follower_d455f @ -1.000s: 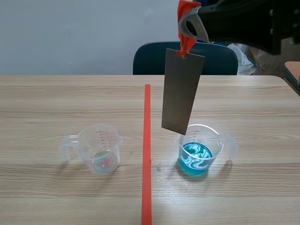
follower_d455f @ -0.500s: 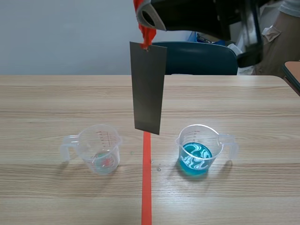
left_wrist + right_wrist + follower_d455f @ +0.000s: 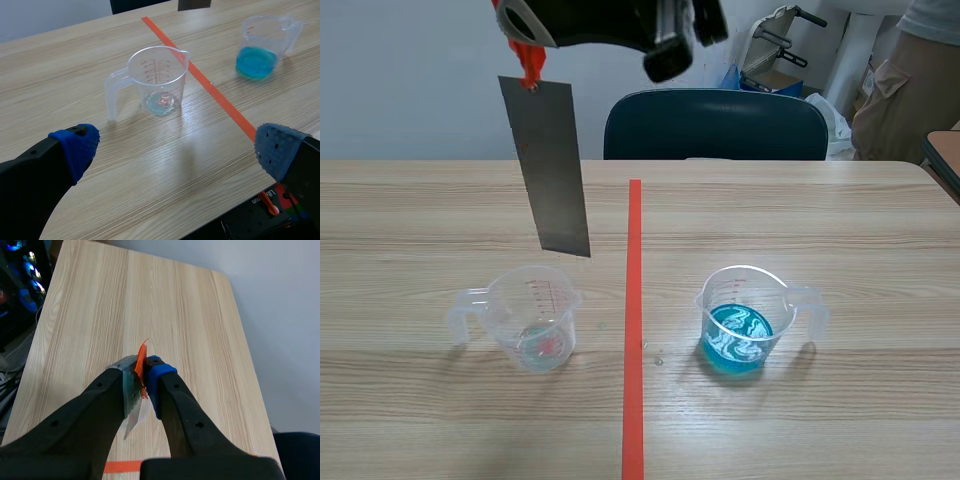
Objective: Do the redox reaction experiment
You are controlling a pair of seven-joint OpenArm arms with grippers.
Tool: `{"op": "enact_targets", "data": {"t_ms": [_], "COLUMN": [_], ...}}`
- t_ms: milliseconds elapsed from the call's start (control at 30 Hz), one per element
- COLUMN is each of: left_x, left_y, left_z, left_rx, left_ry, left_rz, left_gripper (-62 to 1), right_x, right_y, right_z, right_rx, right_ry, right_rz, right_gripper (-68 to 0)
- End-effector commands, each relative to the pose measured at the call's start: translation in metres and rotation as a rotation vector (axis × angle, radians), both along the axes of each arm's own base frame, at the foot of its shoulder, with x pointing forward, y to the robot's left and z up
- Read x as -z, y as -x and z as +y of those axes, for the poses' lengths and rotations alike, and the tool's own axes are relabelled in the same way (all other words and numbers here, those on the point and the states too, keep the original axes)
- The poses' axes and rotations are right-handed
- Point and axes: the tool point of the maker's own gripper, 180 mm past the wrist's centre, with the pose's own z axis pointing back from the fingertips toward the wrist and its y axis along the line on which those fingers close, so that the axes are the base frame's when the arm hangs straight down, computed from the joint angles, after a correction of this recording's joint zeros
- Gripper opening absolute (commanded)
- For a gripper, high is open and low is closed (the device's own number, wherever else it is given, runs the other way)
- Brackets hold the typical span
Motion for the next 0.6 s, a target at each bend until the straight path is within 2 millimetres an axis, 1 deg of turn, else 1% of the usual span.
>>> {"op": "enact_targets", "data": {"t_ms": [0,167,333,567], "left_x": [-0.006,-0.005,-0.005,-0.005], "left_y": [-0.003,-0.003,-0.003,-0.003], "left_z": [-0.002,-0.002,-0.002,-0.002], "left_rx": [-0.002,-0.002,-0.002,-0.001], "left_ry": [0.013,0.012,0.012,0.011], "left_rz": [-0.025,-0.023,-0.022,-0.022], "left_gripper": [1.4,1.4,1.4,1.4], "right_x": [-0.012,-0.014,-0.011,-0.005], "right_y": [0.000,-0.002,-0.002,-0.002], "right_z": [0.005,0.022,0.037,0.050], "right_rx": [-0.021,-0.053,-0.073,-0.082], "right_ry": [-0.022,-0.028,-0.014,0.000], "right_rz": [-0.029,-0.011,-0.003,0.015], "right_gripper": [-66.9,-66.9,-66.9,-66.9]}}
